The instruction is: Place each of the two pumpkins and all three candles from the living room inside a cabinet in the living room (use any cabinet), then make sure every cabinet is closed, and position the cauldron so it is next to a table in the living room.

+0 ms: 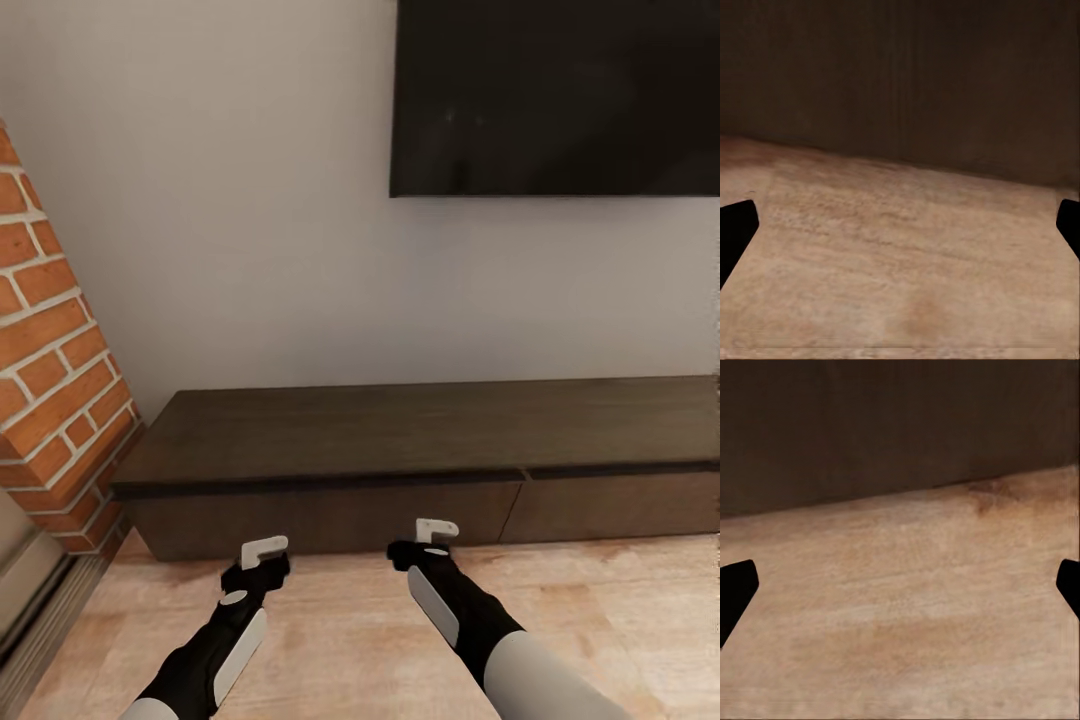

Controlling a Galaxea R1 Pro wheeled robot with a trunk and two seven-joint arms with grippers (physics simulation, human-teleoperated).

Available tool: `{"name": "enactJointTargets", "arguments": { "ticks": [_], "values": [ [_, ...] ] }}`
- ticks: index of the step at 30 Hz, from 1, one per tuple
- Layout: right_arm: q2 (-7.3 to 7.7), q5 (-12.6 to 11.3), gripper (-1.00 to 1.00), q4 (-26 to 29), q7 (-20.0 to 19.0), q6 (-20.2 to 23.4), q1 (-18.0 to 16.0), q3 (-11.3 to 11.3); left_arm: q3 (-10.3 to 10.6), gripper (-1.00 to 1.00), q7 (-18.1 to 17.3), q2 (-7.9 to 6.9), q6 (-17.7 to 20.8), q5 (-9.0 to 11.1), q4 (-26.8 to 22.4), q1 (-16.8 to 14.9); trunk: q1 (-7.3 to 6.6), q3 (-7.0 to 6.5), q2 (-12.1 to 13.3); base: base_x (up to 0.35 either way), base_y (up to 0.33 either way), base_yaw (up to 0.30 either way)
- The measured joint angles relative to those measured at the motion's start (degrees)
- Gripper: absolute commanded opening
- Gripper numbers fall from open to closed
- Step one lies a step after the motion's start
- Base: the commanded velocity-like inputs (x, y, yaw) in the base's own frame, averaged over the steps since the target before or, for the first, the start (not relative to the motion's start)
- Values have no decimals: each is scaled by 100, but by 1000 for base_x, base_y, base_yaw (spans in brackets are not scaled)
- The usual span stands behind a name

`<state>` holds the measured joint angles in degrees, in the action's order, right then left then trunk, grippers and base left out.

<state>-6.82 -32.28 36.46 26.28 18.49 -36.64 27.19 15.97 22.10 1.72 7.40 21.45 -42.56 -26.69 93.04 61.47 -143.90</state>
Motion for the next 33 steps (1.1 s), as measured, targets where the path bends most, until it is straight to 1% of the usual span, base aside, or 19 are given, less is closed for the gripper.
{"name": "enactJointTargets", "arguments": {
  "ticks": [2,4,5,8,11,14,17,19,21,24,25,26,30,33],
  "values": [
    [-15,1,100,48,271,351,-1,-6,-16,100,1,0,317,15,-8,0,0,0,0,-329,0,0],
    [-25,-4,100,84,438,612,0,-10,-51,100,-10,-12,767,25,-12,0,0,0,0,-329,0,0],
    [-25,-7,100,87,463,675,1,-13,-58,100,-12,-15,885,25,-12,0,0,0,0,-329,0,0],
    [4,-33,100,98,536,1120,3,-36,-84,100,-21,-30,1424,27,-29,0,0,0,0,-284,0,0],
    [13,-60,100,103,540,1546,9,-64,-94,100,-23,-34,1722,64,-39,2,-2,0,0,-126,0,0],
    [26,-90,100,86,466,1648,27,-66,-83,100,-18,-27,1821,125,-39,15,-3,0,0,-35,0,0],
    [34,-102,100,98,308,1551,189,-66,-58,100,-21,-13,1957,146,-35,33,-3,0,0,-9,0,0],
    [35,-101,100,99,264,1255,324,-65,-60,100,-33,-23,2108,146,-25,59,-3,0,0,-3,0,0],
    [36,-98,100,97,255,950,403,-57,-62,100,-50,-31,2177,158,6,71,-3,0,0,-1,0,0],
    [36,-99,100,68,233,711,473,-47,-70,100,-57,-59,2183,152,93,77,-11,-66,3,0,0,0],
    [36,-88,100,52,227,660,546,-44,-73,100,-57,-109,2184,151,122,80,-14,-88,5,0,0,0],
    [36,-71,100,57,226,646,613,-42,-70,100,-58,-121,2181,158,130,81,-17,-110,6,0,0,0],
    [36,-92,100,32,225,525,758,-48,-58,100,-47,-112,2171,160,159,80,-27,-199,11,0,0,0],
    [36,-110,100,16,231,122,791,-48,-50,100,-48,-101,2161,165,166,79,-35,-266,15,0,0,0]
  ]
}}
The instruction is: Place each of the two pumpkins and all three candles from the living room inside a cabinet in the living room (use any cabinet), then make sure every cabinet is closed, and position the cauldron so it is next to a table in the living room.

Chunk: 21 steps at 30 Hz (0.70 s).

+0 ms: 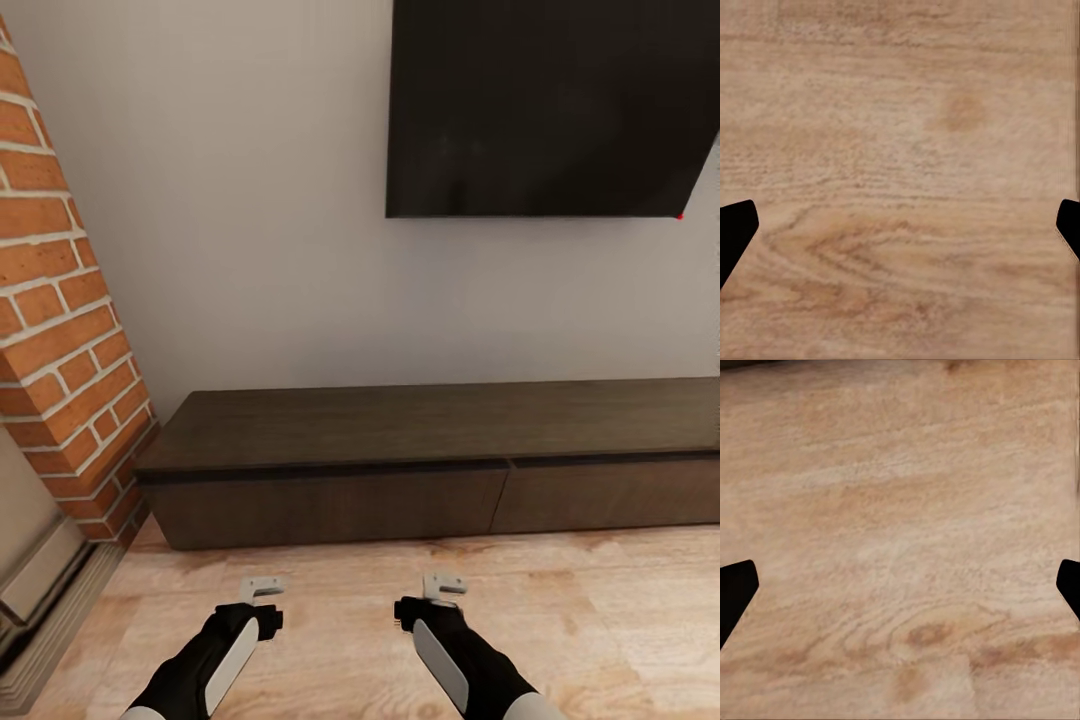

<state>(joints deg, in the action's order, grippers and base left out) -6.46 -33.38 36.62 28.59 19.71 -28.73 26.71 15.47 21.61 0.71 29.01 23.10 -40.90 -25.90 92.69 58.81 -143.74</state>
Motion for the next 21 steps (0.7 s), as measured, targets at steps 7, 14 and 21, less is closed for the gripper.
{"name": "enactJointTargets", "arguments": {
  "ticks": [7,14,21],
  "values": [
    [0,4,100,-27,10,-271,20,17,-9,100,-10,10,-22,-31,264,0,-18,-155,9,0,0,0],
    [0,-9,100,-40,2,-285,21,17,-9,100,-10,13,-23,-28,283,0,-36,-310,19,0,0,0],
    [0,-10,100,-48,4,-307,21,20,-9,100,-10,16,-33,-17,289,0,-54,-466,28,0,0,0]
  ]
}}
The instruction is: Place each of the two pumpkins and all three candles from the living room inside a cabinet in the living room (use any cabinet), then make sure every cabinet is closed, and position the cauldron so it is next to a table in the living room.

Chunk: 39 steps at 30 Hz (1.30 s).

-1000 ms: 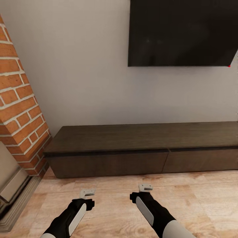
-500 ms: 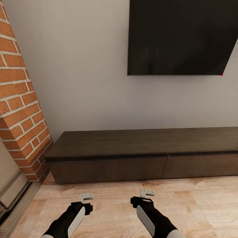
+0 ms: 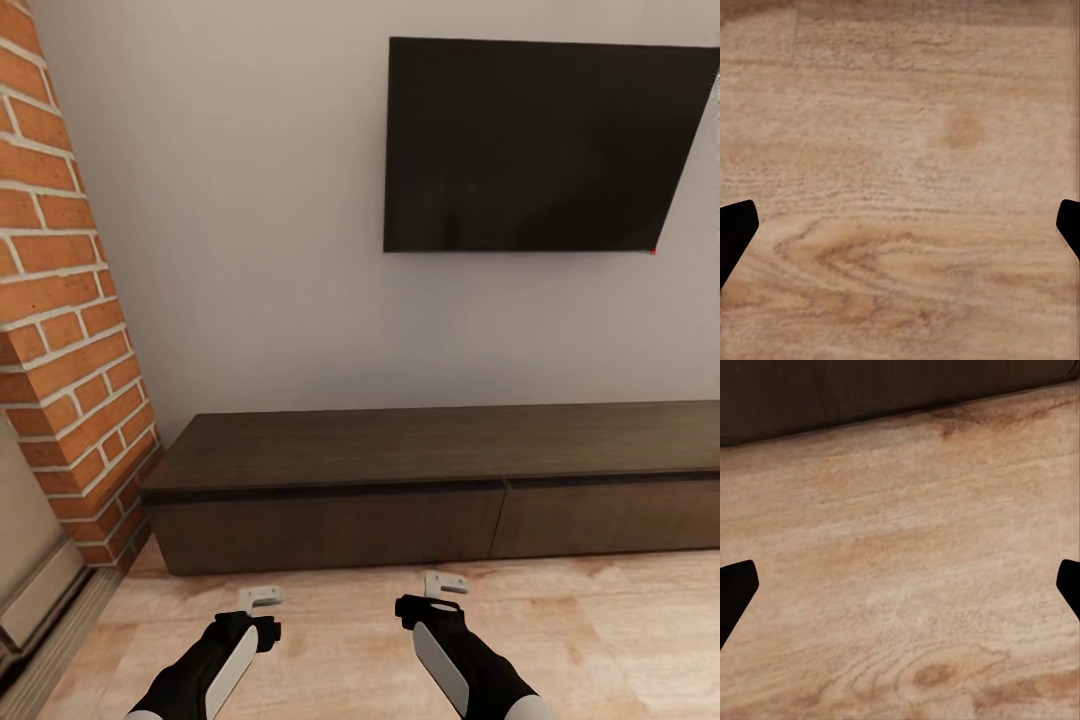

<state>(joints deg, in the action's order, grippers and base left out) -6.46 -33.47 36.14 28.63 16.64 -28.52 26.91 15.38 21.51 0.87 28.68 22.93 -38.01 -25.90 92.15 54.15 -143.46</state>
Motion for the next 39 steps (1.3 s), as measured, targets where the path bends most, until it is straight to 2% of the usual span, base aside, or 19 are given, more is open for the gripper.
{"name": "enactJointTargets", "arguments": {
  "ticks": [8,18,32,39],
  "values": [
    [0,3,100,6,-15,-8,0,1,4,100,0,13,-275,-14,229,-3,-20,-140,11,0,0,0],
    [3,-8,100,7,-17,15,0,-3,0,100,-1,10,-336,-10,267,-6,-46,-269,24,0,0,0],
    [6,-8,100,-10,-20,72,0,-5,18,100,0,19,-449,-15,345,-3,-349,-390,576,0,0,0],
    [0,-6,100,-243,-177,65,0,-17,20,100,0,15,-452,-16,350,-4,-502,-449,857,0,0,0]
  ]
}}
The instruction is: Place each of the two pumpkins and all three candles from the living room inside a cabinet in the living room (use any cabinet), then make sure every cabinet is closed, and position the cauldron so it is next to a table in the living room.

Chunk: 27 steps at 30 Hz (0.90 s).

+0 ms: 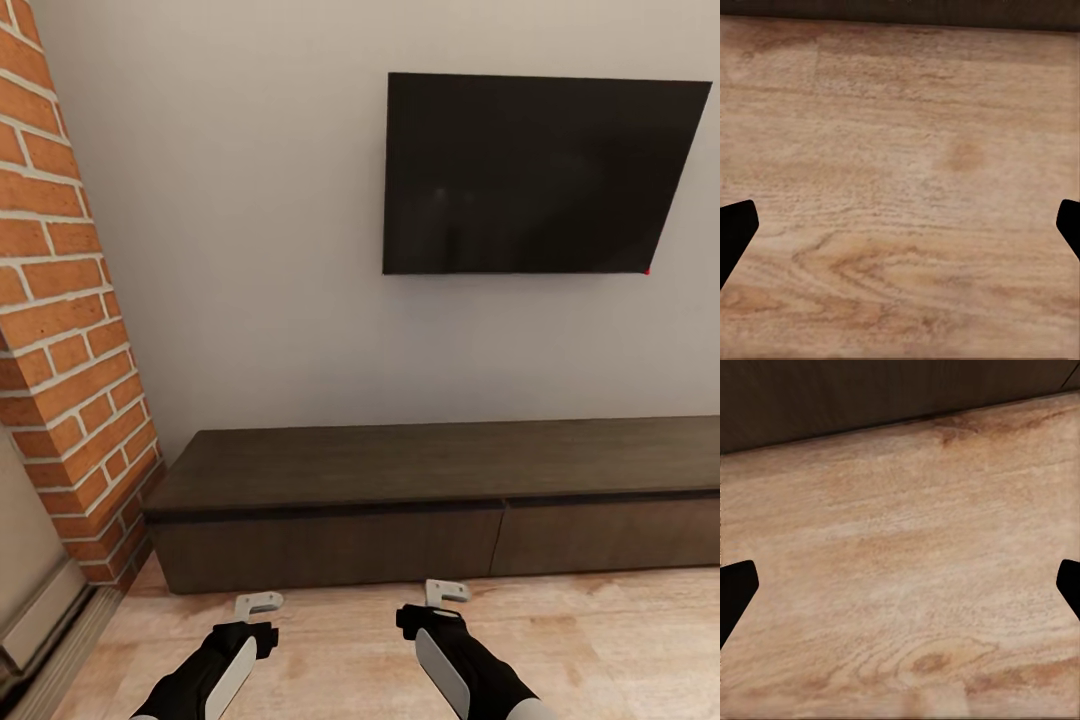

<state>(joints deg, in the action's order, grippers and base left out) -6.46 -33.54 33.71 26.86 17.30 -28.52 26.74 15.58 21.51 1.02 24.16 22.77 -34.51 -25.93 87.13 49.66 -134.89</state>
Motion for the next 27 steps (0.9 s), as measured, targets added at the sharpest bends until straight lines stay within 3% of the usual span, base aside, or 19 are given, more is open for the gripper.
{"name": "enactJointTargets", "arguments": {
  "ticks": [27],
  "values": [
    [0,1,100,-42,-52,-23,0,-8,0,100,0,12,-5,9,6,2,-593,-230,1083,0,0,0]
  ]
}}
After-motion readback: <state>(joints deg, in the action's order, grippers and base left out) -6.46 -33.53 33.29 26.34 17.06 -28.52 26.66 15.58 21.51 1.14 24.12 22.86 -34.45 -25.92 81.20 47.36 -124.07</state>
